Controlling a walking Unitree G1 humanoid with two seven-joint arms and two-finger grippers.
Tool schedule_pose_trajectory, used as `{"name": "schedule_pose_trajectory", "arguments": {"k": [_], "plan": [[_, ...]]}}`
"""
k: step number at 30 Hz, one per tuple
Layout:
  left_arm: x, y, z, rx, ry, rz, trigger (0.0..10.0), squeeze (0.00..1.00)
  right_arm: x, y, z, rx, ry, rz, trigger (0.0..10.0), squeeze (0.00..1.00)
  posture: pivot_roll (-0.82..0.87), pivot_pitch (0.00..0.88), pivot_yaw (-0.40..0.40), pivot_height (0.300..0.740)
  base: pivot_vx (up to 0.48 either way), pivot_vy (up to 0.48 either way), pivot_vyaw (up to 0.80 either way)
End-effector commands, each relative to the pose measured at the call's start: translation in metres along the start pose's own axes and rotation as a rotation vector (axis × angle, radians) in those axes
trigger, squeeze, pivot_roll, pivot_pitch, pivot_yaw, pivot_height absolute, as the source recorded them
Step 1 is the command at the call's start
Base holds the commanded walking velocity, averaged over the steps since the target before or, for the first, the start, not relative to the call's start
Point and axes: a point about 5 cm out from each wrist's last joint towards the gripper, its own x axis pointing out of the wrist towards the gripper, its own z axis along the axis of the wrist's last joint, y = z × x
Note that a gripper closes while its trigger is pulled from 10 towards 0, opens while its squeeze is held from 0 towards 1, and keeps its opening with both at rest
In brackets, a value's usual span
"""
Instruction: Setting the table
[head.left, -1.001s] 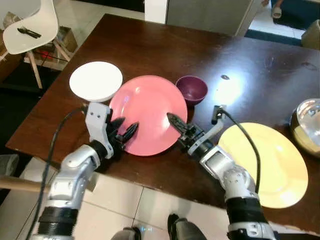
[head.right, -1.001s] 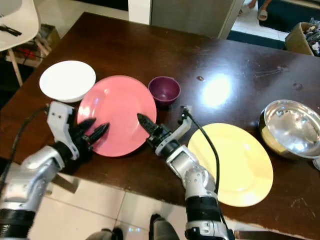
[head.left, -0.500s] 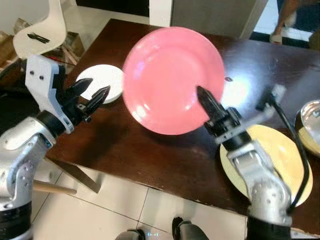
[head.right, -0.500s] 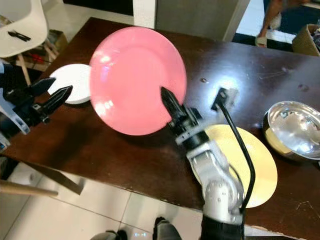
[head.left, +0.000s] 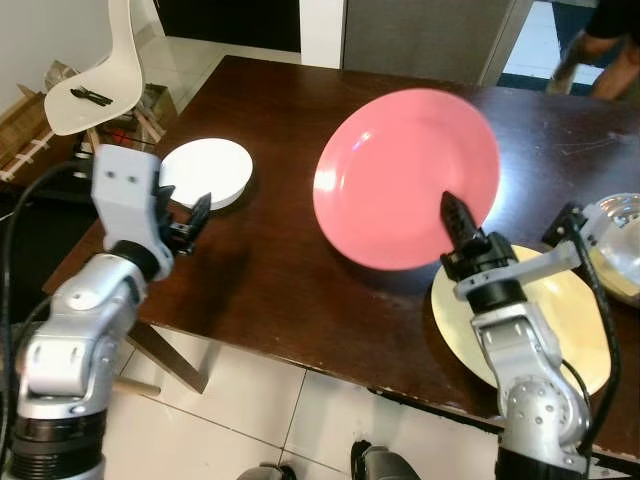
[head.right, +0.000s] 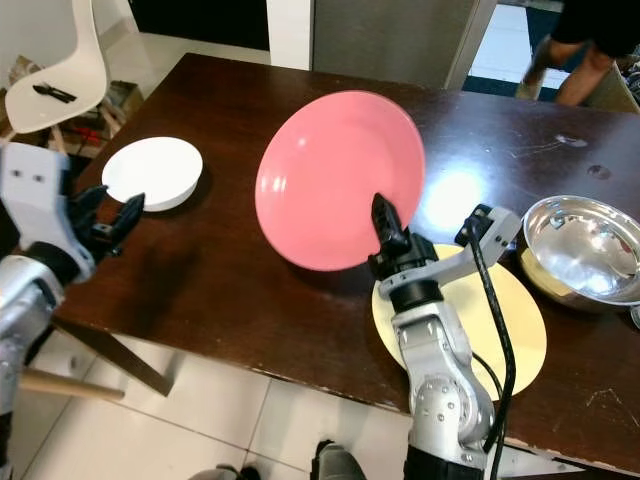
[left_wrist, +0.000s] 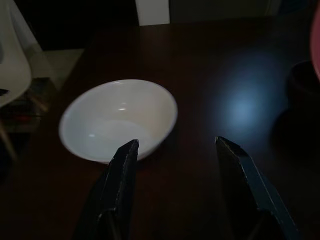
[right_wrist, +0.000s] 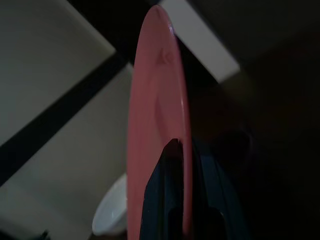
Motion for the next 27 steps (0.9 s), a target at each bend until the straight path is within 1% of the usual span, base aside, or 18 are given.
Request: {"name": "schedule_pose_trajectory", "arguments": {"k": [1,2,3,4,16,27], "plan": [[0.000,0.001,-0.009,-0.001,0.031,0.026,10.0,0.00,0.001,-0.002,-0.001,-0.025,-0.016,-0.030,10.0,0.00,-0.08,0.052,0.115,0.740,0.000,0.000,0.00],[0.001,0.000,-0.009,-0.006,0.032,0.031,10.0,0.00,0.002,-0.002,0.000,-0.050,-0.018,-0.039,10.0,0.00,-0.08,0.052,0.115,0.740,0.000,0.000,0.00],[0.001,0.000,-0.009,-0.006,0.032,0.031,10.0,0.00,0.002,-0.002,0.000,-0.050,-0.018,-0.039,10.0,0.00,-0.08,0.052,0.115,0.740,0.000,0.000,0.00],[0.002,-0.003,-0.011,-0.005,0.032,0.039,10.0,0.00,0.004,-0.002,0.000,-0.079,-0.026,-0.052,10.0,0.00,-0.08,0.048,0.112,0.740,0.000,0.000,0.00],[0.007,-0.008,-0.013,0.002,0.004,0.049,10.0,0.00,0.010,-0.001,-0.002,-0.111,-0.038,-0.067,10.0,0.00,-0.09,0.043,0.107,0.740,0.000,0.000,0.00],[0.007,-0.013,-0.011,0.003,-0.021,0.033,10.0,0.00,0.012,0.003,-0.009,-0.109,-0.013,-0.051,10.0,0.00,-0.09,0.041,0.103,0.740,-0.358,0.000,0.00]]}}
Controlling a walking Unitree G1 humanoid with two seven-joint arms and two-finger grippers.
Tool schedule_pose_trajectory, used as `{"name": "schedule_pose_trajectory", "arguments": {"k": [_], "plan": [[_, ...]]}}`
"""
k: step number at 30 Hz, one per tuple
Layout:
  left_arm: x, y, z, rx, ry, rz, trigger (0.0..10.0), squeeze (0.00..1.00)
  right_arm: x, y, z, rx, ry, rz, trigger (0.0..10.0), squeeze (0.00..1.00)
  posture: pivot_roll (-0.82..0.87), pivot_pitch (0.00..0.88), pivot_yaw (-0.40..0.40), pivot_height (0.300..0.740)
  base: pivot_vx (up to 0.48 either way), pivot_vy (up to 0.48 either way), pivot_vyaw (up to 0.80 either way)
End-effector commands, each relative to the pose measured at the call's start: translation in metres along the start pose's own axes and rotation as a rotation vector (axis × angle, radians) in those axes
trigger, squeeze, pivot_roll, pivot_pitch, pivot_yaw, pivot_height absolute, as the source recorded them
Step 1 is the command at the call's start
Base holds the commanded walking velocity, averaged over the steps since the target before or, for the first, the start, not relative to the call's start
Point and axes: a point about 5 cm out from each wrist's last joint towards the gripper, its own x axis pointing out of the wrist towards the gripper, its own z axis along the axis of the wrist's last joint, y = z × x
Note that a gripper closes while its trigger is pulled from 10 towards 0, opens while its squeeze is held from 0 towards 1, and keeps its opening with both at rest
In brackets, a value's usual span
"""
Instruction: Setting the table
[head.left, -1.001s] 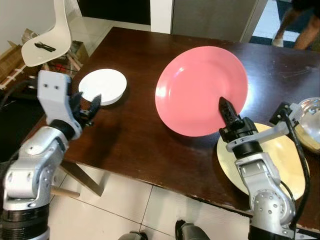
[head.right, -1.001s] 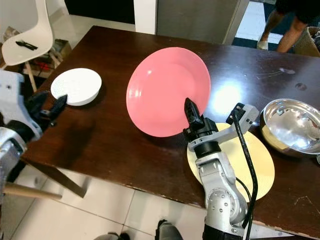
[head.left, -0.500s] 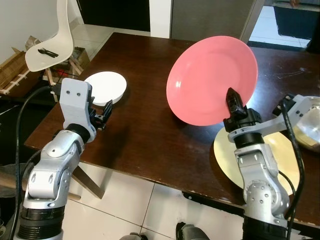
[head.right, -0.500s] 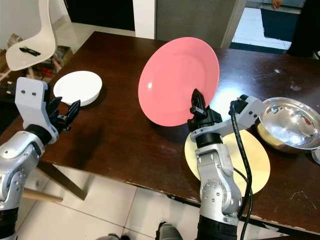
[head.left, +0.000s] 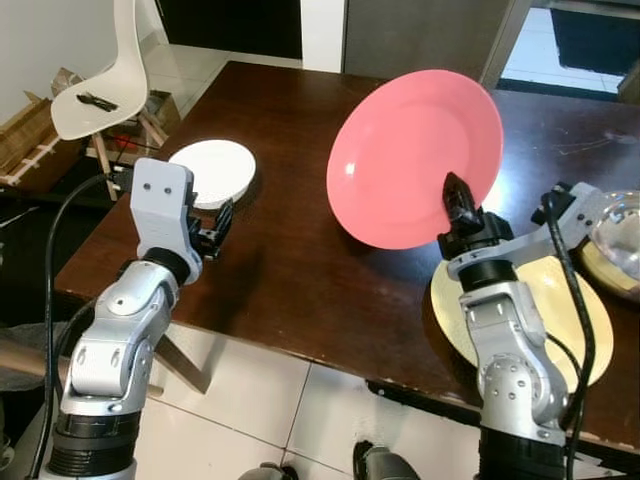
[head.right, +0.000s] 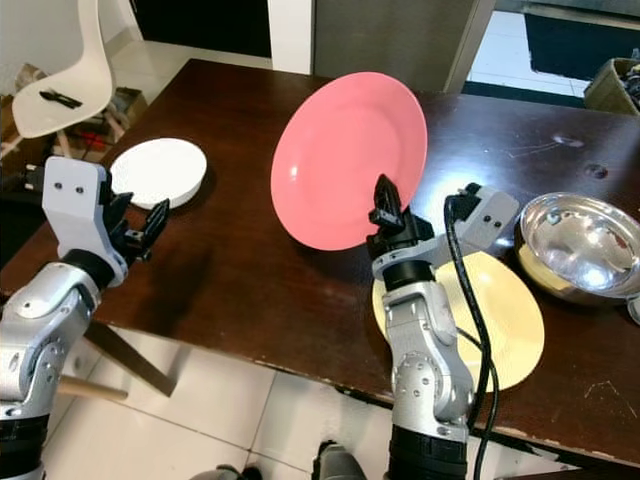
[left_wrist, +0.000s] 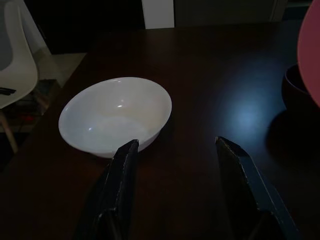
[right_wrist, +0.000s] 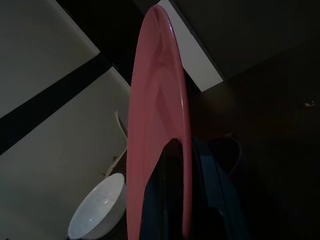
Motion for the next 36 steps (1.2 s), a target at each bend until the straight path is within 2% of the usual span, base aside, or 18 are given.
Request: {"name": "schedule_pose_trajectory", "arguments": {"k": [1,36], "plan": [[-0.0013,-0.0005,-0.0020,0.004,-0.001,-0.003,10.0,0.00,0.0007,0.0035,-0.0029,0.000,0.000,0.011,10.0,0.00,-0.09,0.041,0.103,0.740,-0.424,0.000,0.00],[-0.0026,-0.0014,-0.0035,0.006,-0.005,0.004,10.0,0.00,0.0011,0.0020,-0.0085,-0.002,0.026,0.023,10.0,0.00,-0.08,0.045,0.094,0.740,-0.437,0.000,0.00]]}}
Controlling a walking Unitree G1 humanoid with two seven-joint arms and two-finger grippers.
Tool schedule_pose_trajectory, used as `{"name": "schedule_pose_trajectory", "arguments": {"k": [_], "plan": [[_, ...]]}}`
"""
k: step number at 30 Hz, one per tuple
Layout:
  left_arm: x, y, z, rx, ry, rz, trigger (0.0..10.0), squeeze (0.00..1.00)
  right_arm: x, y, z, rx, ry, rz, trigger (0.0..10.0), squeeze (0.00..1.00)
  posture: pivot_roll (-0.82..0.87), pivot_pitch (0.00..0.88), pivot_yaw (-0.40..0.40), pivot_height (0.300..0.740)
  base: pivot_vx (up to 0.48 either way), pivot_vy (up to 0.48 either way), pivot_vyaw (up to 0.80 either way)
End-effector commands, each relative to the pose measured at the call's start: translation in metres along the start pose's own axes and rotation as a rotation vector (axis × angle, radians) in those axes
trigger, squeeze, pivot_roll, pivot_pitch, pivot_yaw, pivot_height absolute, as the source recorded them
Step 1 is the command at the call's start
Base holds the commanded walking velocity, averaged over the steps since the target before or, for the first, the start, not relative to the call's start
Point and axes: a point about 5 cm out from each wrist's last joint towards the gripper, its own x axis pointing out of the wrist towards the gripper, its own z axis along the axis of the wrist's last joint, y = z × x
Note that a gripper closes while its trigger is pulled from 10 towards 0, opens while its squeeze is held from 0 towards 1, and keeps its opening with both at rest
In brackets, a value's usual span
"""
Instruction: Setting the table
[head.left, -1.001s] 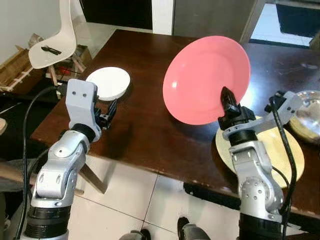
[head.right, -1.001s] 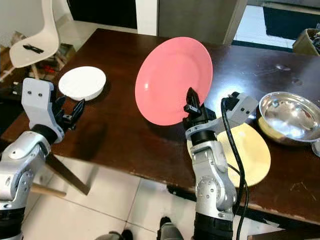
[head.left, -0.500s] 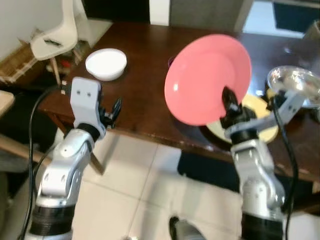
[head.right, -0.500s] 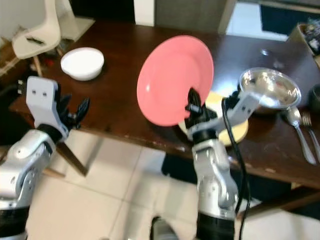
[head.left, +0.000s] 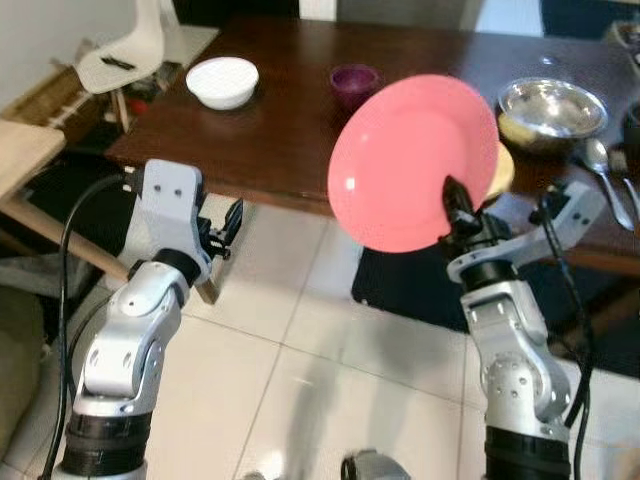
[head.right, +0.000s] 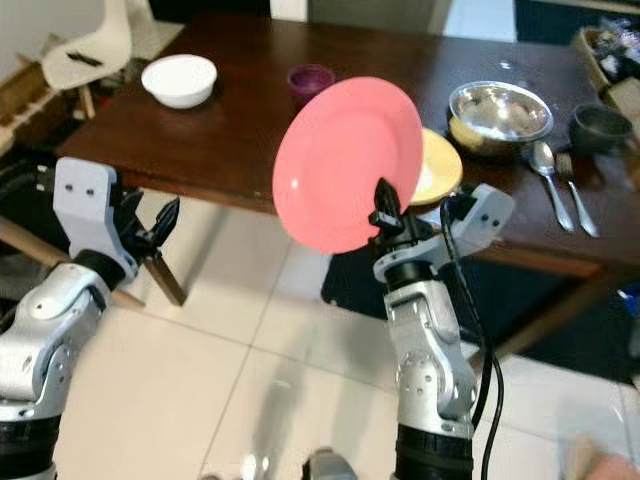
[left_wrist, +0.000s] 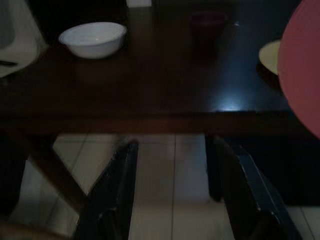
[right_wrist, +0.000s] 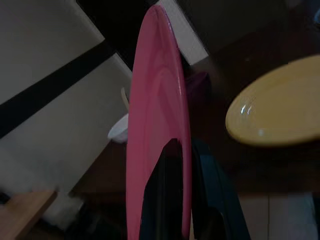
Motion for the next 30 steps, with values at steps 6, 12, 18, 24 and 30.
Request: {"name": "schedule_pose_trajectory", "arguments": {"k": [6,12,18,24,30], "plan": [[-0.0038,0.0058,-0.0036,0.013,0.013,0.024,10.0,0.00,0.0007,0.0050,-0.0036,0.005,0.009,0.023,10.0,0.00,-0.08,0.042,0.095,0.740,-0.433,0.000,0.00],[-0.0034,0.0057,-0.0037,0.014,0.013,0.022,10.0,0.00,0.0009,0.0053,-0.0040,0.009,0.009,0.024,10.0,0.00,-0.08,0.044,0.100,0.740,-0.433,0.000,0.00],[-0.0023,0.0050,-0.0039,0.017,0.013,0.017,10.0,0.00,0.0004,0.0049,-0.0044,0.009,0.007,0.021,10.0,0.00,-0.08,0.041,0.103,0.740,-0.396,0.000,0.00],[-0.0014,0.0016,-0.0024,0.003,0.014,-0.001,10.0,0.00,0.0001,0.0040,-0.0043,0.009,0.006,0.018,10.0,0.00,-0.08,0.041,0.104,0.740,-0.046,0.000,0.00],[0.0016,0.0019,-0.0014,0.004,0.012,0.006,10.0,0.00,0.0003,0.0037,-0.0041,0.009,0.004,0.017,10.0,0.00,-0.09,0.043,0.105,0.740,0.000,0.000,0.00]]}}
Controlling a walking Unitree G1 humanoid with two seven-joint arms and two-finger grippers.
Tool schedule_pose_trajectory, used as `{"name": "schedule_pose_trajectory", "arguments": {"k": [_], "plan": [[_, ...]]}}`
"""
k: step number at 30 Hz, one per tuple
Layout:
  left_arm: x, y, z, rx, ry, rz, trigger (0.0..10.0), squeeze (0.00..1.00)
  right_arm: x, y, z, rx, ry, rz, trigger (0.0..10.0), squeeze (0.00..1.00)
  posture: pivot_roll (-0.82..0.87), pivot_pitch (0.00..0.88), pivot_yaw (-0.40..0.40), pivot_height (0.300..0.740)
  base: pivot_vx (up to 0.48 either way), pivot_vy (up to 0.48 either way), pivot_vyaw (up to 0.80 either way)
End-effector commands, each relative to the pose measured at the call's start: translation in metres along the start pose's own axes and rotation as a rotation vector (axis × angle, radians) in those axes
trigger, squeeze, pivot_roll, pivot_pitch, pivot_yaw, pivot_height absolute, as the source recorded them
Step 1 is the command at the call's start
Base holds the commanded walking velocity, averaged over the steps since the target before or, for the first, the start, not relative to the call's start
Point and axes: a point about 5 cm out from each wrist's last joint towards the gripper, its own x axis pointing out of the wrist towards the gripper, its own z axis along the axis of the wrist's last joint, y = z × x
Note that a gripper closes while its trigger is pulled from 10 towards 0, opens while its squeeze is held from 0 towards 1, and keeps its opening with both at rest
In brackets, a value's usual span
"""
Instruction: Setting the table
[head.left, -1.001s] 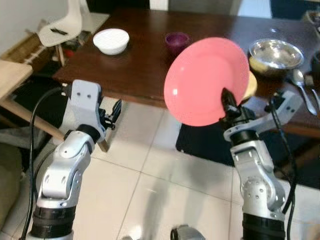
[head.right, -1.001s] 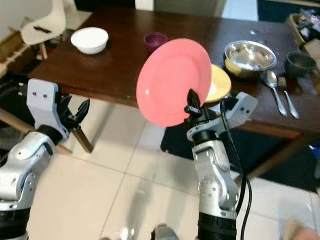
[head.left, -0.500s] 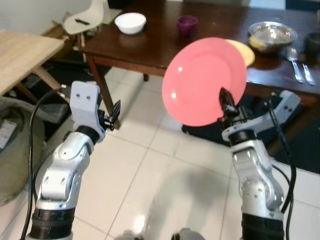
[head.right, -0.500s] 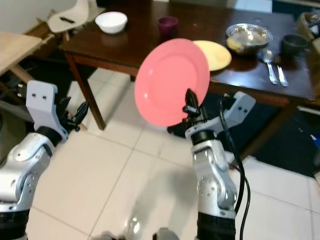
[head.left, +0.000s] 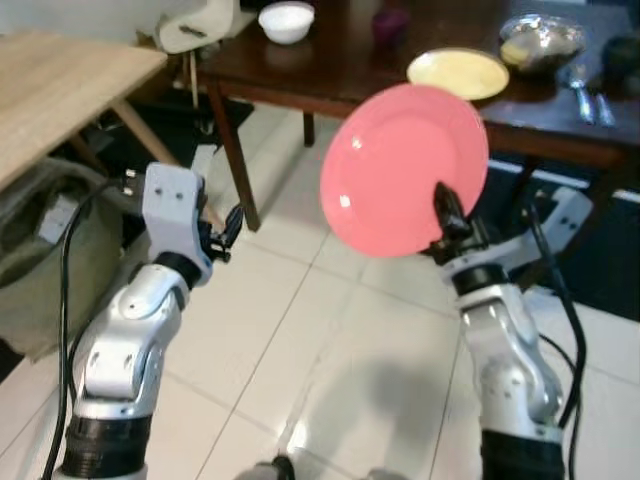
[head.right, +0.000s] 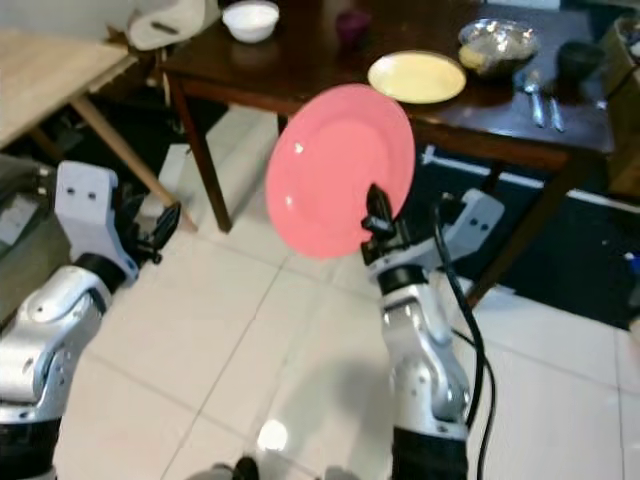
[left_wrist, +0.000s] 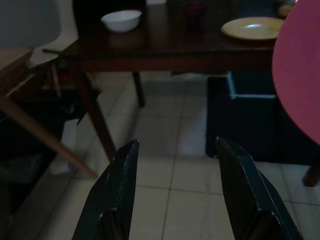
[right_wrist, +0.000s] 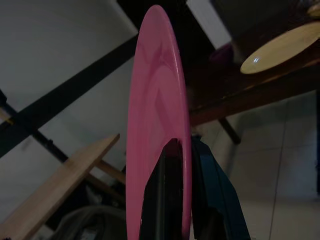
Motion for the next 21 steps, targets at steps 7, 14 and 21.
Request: {"name": "schedule_pose_trajectory", "arguments": {"k": [7,14,21], "plan": [[0.001,0.006,-0.003,0.008,0.022,0.033,10.0,0.00,0.001,0.003,0.000,0.000,-0.003,0.012,10.0,0.00,-0.09,0.043,0.103,0.740,0.000,0.000,0.00],[-0.001,0.010,-0.009,0.007,0.024,0.076,10.0,0.00,0.002,0.005,0.003,-0.086,0.008,0.046,10.0,0.00,-0.09,0.044,0.086,0.740,0.000,0.000,0.00],[-0.008,0.012,-0.015,-0.014,0.020,0.138,10.0,0.00,0.003,0.001,0.007,-0.102,0.032,0.060,10.0,0.00,-0.09,0.051,0.021,0.740,0.000,0.000,0.00]]}}
